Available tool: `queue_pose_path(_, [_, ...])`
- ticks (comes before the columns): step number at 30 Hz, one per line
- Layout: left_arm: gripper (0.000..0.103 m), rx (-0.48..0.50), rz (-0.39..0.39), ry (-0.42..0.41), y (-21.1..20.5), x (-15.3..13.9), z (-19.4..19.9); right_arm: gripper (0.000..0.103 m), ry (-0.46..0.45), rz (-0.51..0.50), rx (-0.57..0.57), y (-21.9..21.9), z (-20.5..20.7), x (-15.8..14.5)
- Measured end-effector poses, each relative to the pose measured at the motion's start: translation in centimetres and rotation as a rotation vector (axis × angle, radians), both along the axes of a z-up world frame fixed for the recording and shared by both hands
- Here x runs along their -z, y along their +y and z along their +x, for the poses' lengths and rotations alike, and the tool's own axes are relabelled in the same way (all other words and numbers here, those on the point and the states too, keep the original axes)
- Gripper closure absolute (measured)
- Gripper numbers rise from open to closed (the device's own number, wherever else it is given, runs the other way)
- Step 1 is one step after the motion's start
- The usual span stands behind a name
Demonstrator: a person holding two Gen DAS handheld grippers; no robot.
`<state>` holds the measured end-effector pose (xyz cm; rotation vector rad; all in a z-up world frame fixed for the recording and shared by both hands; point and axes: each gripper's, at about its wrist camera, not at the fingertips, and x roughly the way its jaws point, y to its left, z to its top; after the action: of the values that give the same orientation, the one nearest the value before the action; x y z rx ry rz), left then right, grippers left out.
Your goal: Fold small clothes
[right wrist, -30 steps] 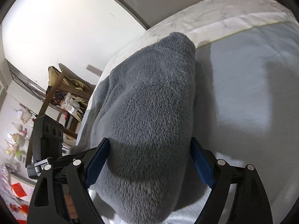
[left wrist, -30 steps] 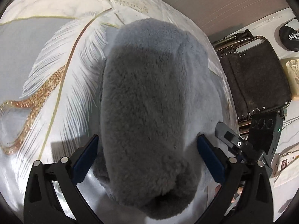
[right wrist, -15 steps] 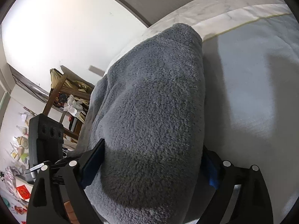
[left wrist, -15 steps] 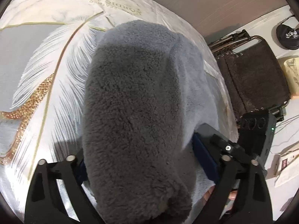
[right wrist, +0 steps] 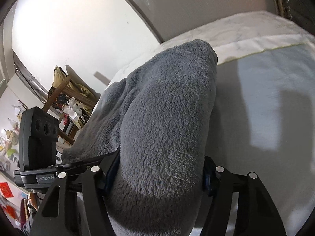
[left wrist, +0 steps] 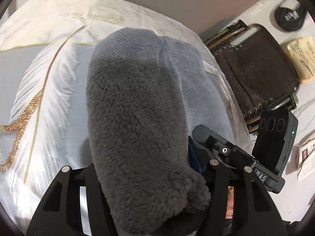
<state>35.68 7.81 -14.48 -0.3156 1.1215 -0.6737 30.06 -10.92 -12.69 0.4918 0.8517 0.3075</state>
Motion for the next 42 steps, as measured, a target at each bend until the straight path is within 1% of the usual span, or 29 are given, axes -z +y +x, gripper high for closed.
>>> queue_pose_path(3, [0.048, 0.033, 0.000, -0.043, -2.3, -1.5, -1.6, 0.037, -0.027, -0.018, 0.032, -2.0, -2.0, -1.5])
queue_pose_path(11, [0.048, 0.150, -0.039, -0.071, -9.1, -3.8, -5.2, 0.037, -0.067, -0.069, 0.140, -8.4, -8.4, -4.7])
queue_pose_path(16, [0.048, 0.250, -0.042, -0.076, -14.5, -4.6, -7.8, 0.037, -0.066, -0.081, 0.228, -12.8, -12.6, -5.6])
queue_pose_path(24, [0.048, 0.443, -0.054, -0.093, -24.3, -5.9, -13.1, 0.037, -0.065, -0.155, 0.388, -20.8, -21.0, -7.5])
queue_pose_path(30, [0.048, 0.571, -0.048, -0.099, -31.6, -6.0, -17.2, 0.037, -0.035, -0.206, 0.480, -26.2, -26.5, -7.5])
queue_pose_path(35, [0.048, 0.648, -0.041, -0.082, -36.1, -5.1, -20.1, 0.037, -0.005, -0.220, 0.550, -29.8, -30.6, -6.8])
queue_pose_path(38, [0.048, 0.676, -0.029, -0.073, -37.7, -4.1, -21.6, 0.037, 0.017, -0.213, 0.584, -31.8, -32.8, -5.6])
queue_pose_path(42, [0.048, 0.685, 0.022, -0.080, -39.5, -2.5, -23.6, 0.037, 0.052, -0.169, 0.600, -33.6, -34.1, -3.2])
